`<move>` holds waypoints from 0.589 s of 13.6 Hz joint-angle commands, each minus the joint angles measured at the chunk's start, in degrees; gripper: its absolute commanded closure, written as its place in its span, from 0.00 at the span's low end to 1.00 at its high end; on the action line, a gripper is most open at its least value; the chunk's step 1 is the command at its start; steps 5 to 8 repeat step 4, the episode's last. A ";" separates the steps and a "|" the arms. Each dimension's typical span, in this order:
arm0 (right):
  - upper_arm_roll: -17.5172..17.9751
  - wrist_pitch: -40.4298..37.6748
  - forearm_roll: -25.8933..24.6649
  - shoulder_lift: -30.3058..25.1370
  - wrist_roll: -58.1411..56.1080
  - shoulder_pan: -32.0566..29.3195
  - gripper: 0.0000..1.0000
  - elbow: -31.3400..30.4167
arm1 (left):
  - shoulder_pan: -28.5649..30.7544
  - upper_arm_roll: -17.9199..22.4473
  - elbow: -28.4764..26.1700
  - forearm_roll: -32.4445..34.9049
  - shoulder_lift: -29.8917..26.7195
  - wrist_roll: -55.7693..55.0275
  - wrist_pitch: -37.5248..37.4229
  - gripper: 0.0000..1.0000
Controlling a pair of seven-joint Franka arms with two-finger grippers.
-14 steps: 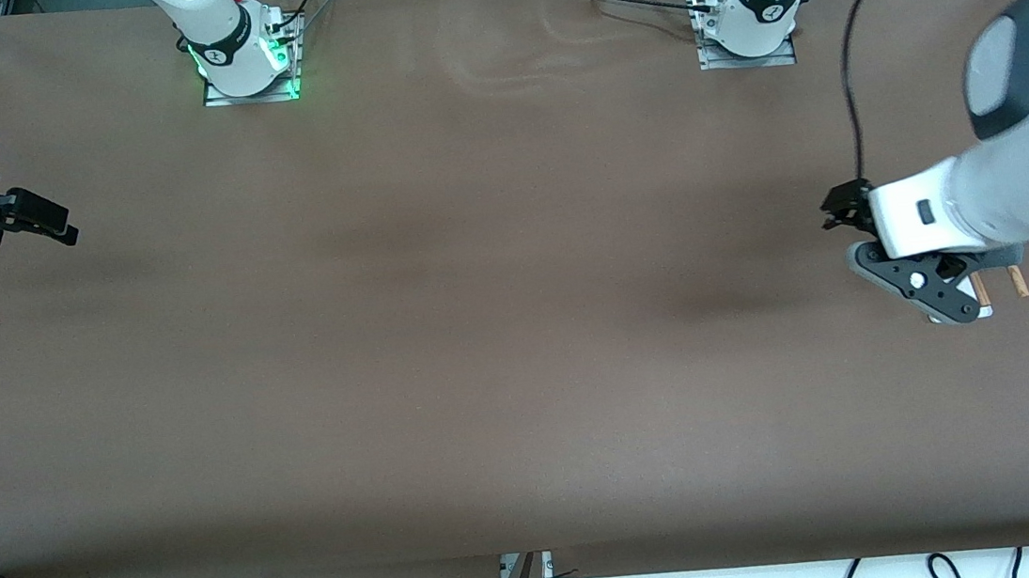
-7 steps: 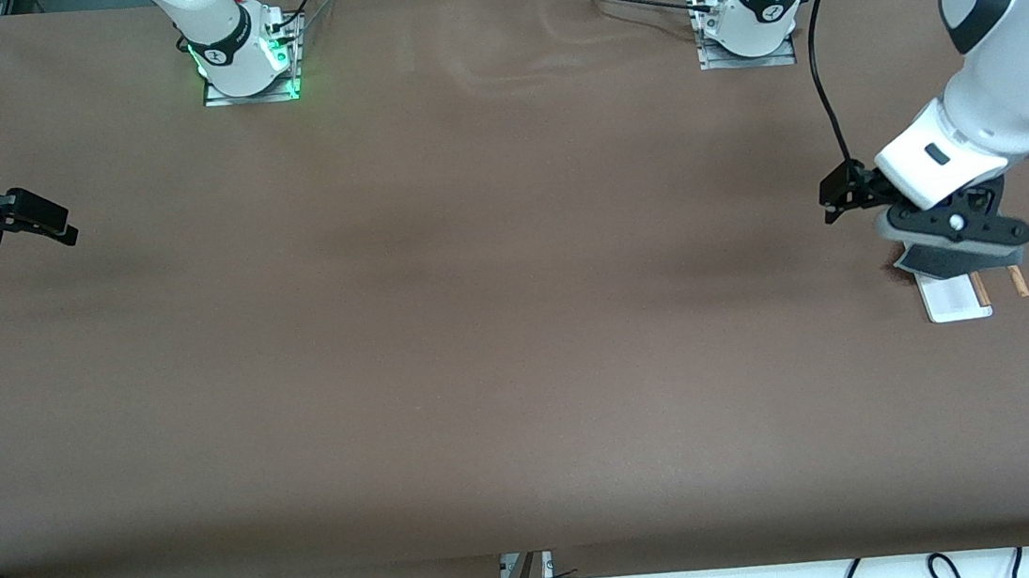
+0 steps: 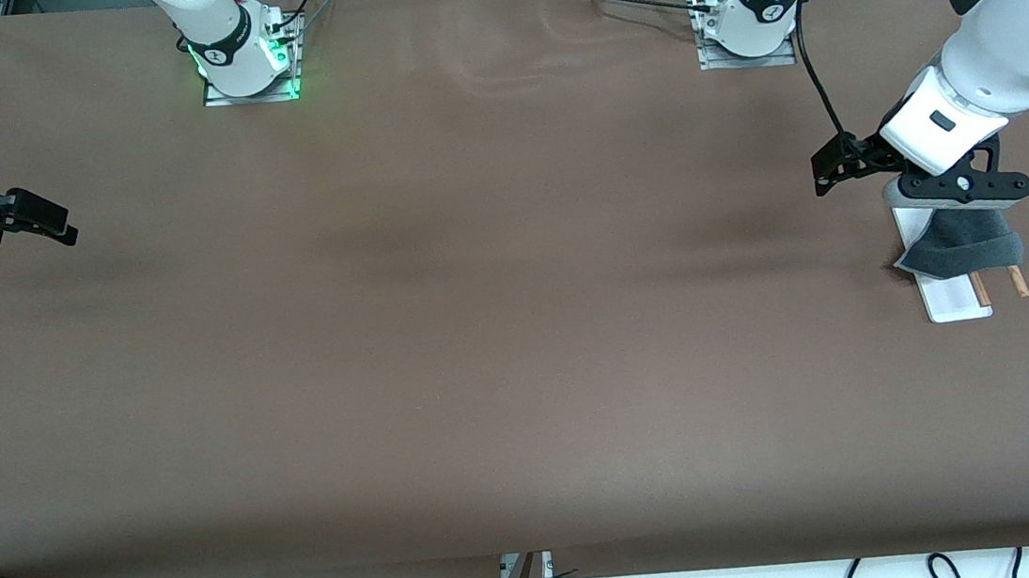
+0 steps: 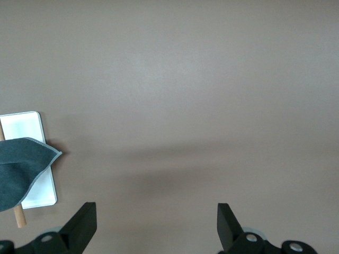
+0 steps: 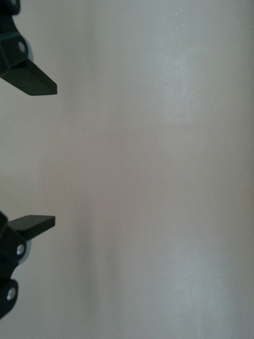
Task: Pass towel and hang on rack
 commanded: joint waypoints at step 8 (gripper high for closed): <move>0.70 -0.32 -0.17 0.34 -0.39 -0.97 0.00 1.00 | 0.41 0.47 -1.22 -0.01 -1.32 -0.26 0.87 0.00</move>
